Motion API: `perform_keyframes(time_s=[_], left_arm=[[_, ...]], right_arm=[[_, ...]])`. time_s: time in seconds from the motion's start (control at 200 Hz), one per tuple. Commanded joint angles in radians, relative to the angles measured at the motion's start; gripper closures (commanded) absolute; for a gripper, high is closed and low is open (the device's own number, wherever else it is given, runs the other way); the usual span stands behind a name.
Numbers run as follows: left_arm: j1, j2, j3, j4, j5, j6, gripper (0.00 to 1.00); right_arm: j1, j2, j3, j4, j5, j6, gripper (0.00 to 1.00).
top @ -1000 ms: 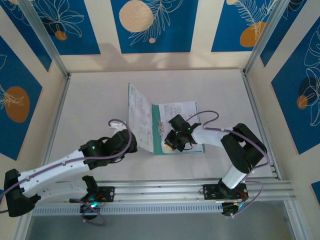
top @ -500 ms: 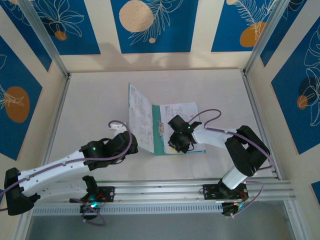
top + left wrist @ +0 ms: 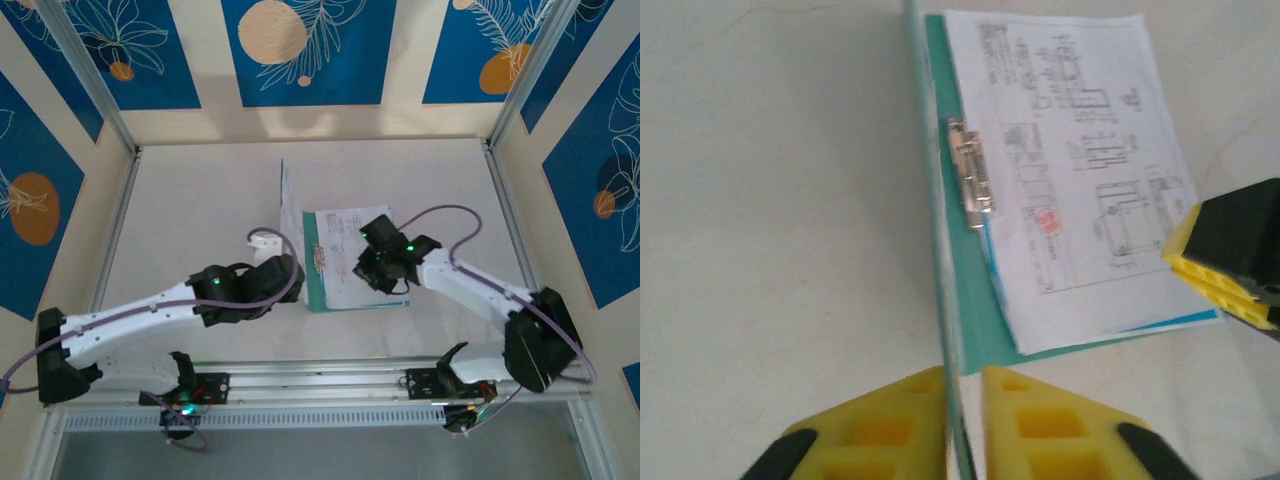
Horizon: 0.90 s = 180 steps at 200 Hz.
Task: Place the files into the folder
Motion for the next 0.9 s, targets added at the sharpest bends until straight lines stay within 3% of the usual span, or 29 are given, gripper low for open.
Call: perform_keyframes(time_s=[0.0,0.17,0.29,0.4,0.42,0.5,0.555,0.67,0.895], left_arm=[[-0.057,0.093,0.113,-0.03,-0.056,0.09,0.71],[-0.126,0.304,0.239,0.146,0.053,0.171,0.4],[-0.137,0.467,0.333,0.281,0.217,0.206,0.23],[-0.138,0.552,0.387,0.371,0.335,0.2,0.07],[-0.138,0.558,0.39,0.383,0.346,0.194,0.0],[-0.135,0.548,0.384,0.413,0.363,0.188,0.0],[-0.125,0.525,0.359,0.433,0.375,0.181,0.0],[-0.078,0.427,0.226,0.534,0.421,0.133,0.0],[0.049,0.136,-0.087,0.601,0.399,0.09,0.0]], right_arm=[[-0.099,-0.133,-0.044,-0.14,0.057,-0.058,0.75],[-0.329,-0.327,-0.058,-0.256,0.034,-0.196,0.7],[-0.474,-0.422,-0.024,-0.338,0.016,-0.306,0.64],[-0.592,-0.469,0.021,-0.386,-0.016,-0.402,0.53],[-0.607,-0.471,0.029,-0.395,-0.023,-0.419,0.5],[-0.661,-0.468,0.054,-0.406,-0.067,-0.48,0.34],[-0.684,-0.462,0.065,-0.399,-0.109,-0.514,0.01],[-0.7,-0.457,0.064,-0.371,-0.158,-0.555,0.01],[-0.71,-0.469,0.069,-0.343,-0.094,-0.601,0.01]])
